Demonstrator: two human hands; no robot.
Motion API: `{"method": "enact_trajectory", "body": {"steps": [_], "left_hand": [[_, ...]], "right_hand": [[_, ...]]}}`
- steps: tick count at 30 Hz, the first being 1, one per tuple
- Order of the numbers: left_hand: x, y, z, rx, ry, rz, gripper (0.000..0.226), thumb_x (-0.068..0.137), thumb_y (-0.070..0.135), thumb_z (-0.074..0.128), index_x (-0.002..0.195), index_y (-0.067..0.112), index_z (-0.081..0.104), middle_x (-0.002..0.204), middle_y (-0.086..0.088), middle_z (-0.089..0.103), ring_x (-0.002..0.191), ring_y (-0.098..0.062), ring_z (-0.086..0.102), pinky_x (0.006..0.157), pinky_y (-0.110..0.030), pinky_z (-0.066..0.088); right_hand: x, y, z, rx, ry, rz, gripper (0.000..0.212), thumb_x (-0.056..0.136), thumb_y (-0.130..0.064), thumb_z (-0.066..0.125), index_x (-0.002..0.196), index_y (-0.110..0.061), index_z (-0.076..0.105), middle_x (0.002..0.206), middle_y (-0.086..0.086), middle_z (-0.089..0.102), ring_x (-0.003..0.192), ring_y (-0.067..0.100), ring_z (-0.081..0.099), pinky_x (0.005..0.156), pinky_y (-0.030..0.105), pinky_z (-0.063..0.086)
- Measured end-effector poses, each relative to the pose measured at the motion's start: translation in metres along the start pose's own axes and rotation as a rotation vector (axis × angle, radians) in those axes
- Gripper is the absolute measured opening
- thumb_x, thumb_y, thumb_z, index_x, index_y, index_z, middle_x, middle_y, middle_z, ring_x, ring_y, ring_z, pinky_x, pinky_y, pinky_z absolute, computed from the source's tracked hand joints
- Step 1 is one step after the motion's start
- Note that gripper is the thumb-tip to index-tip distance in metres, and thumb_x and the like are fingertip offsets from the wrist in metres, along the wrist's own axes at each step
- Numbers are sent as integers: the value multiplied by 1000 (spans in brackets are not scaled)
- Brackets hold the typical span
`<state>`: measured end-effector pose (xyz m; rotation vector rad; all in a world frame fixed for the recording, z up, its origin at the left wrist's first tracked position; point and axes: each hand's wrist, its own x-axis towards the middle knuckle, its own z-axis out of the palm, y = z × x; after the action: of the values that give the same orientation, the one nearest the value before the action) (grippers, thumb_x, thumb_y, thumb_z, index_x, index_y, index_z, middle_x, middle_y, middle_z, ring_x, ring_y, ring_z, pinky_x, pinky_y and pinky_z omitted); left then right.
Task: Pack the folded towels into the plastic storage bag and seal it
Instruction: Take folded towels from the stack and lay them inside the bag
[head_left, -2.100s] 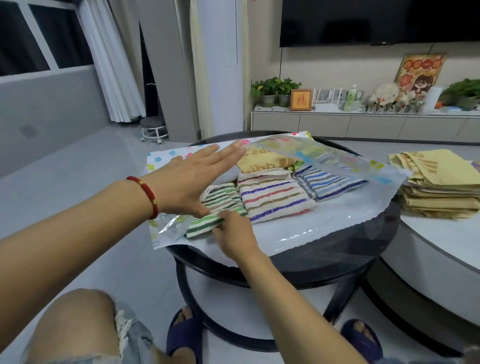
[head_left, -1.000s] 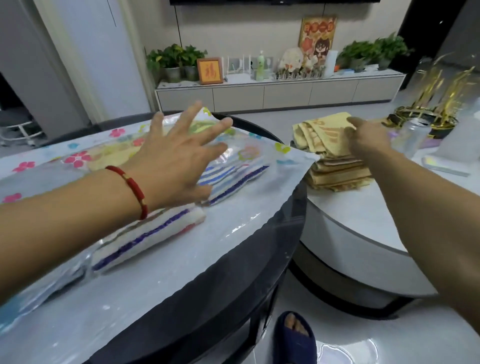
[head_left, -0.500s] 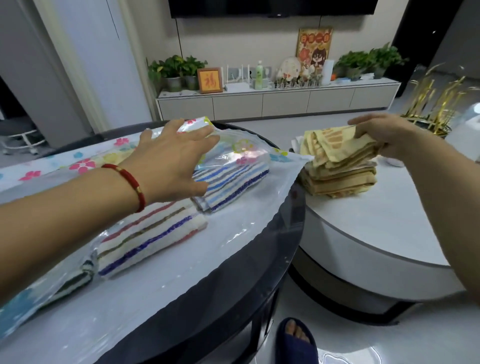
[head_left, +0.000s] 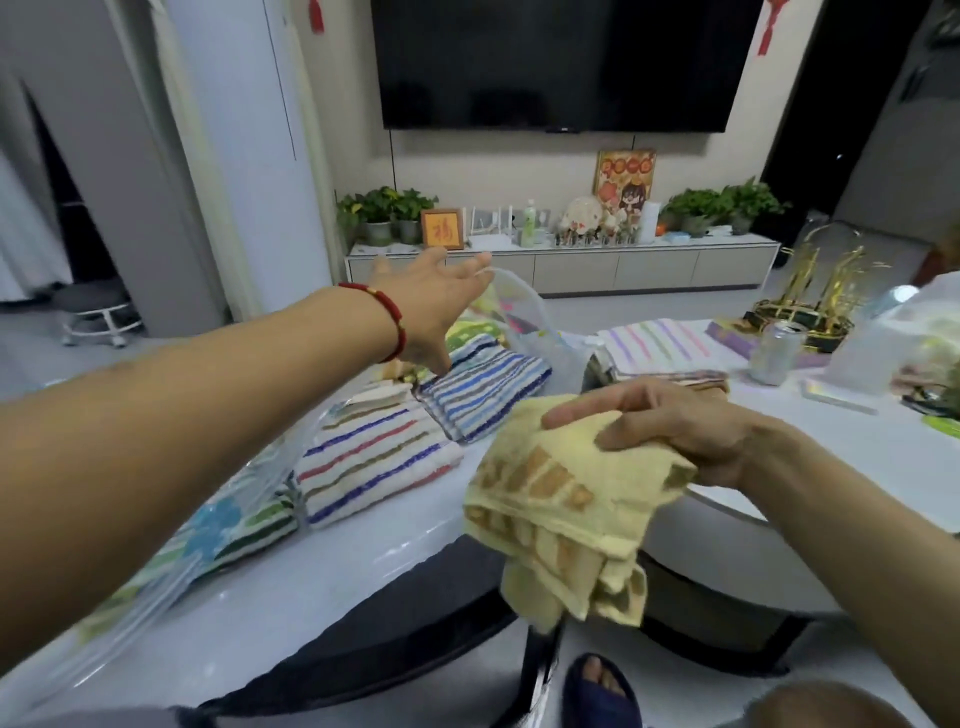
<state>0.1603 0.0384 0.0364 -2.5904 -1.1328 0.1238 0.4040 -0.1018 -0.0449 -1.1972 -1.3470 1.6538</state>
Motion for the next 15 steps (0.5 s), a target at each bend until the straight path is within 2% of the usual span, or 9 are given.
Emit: {"method": "enact_trajectory", "body": {"steps": [2,5,6,8,10,12,15], "left_hand": [[-2,-1,-5,15,-15,-11,116,73,40,82,157,28,2,165,13,-7,150,-28,5,107,-73,27],[-2,-4,-9,24,-18,-22,112,76,40,79,156,29,2,165,13,-6,150,-29,5,106,-72,28],[-1,-5,-9,24,-12,-25,111,76,40,79,156,29,2,165,13,-6,150,-29,5,106,-72,29],[0,-6,-8,23,-2,-25,109,77,40,78,156,30,3,165,13,-5,150,-28,4,107,-71,29],[0,-6,-4,11,4,-24,108,78,39,78,156,31,4,165,13,-5,151,-27,3,109,-71,26],[1,-6,1,3,11,-20,107,79,40,77,156,31,3,165,14,-6,151,-27,2,111,-71,23],[2,-7,5,-16,18,-17,105,81,41,74,156,31,2,165,14,-6,151,-26,2,112,-69,22]], "right_hand": [[47,4,19,83,60,-108,41,91,8,61,127,-5,73,112,17,78,80,17,76,66,25,63],[117,18,27,107,440,-238,44,94,4,64,132,-15,71,143,18,63,107,26,70,88,37,63],[135,27,28,80,514,-226,48,95,0,66,140,-18,65,149,13,56,118,29,65,95,44,61],[161,45,30,63,535,-140,60,97,-6,69,153,-18,50,151,9,47,124,30,59,97,51,60],[176,55,32,1,595,-91,62,94,-6,70,152,-14,50,149,12,47,116,28,62,93,49,62],[184,54,33,-93,700,-141,59,91,-8,68,148,-13,56,147,9,53,109,24,65,93,43,62],[181,42,36,-237,767,-288,59,88,-15,62,147,-18,59,140,-4,61,113,11,63,92,24,56]]}}
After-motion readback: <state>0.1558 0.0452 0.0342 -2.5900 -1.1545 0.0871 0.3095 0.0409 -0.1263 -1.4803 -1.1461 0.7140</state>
